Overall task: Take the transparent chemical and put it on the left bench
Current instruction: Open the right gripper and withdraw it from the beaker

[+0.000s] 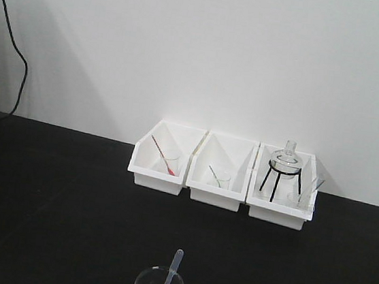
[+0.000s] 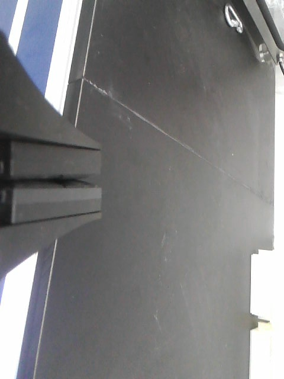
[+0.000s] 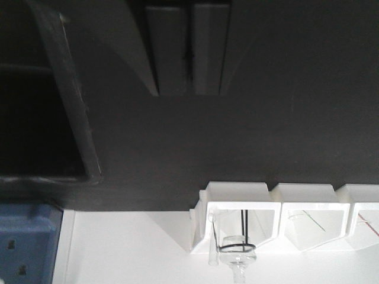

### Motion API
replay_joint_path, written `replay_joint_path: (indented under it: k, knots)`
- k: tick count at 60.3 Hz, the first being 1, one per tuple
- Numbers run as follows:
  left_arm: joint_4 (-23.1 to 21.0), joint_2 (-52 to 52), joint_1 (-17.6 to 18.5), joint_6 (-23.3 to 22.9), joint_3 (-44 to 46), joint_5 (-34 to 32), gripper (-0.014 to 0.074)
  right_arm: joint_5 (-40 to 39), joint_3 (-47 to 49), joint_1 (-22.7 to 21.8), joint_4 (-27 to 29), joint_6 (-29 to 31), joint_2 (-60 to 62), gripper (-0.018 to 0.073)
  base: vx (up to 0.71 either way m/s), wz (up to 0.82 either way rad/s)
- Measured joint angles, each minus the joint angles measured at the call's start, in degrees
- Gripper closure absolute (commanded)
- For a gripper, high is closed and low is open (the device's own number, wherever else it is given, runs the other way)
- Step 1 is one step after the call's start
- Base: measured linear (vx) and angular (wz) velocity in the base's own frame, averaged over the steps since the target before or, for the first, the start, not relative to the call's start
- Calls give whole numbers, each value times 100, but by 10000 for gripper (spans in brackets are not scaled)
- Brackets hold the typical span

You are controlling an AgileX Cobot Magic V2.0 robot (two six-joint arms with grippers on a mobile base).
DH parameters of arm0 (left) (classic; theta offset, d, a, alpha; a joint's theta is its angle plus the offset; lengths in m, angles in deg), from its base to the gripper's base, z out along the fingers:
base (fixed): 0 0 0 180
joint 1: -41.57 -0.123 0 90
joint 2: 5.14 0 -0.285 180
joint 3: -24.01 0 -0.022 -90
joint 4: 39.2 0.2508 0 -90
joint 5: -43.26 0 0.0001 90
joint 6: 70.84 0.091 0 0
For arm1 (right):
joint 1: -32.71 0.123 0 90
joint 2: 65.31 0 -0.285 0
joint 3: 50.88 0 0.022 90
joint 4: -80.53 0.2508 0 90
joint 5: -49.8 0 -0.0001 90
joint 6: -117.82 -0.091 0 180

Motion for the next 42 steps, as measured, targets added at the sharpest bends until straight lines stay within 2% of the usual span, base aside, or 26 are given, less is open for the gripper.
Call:
replay_joint_path:
  k: [42]
  knots:
    - [0, 0, 0, 0, 0, 0, 600, 44, 0, 0, -56, -112, 0, 566, 0, 0]
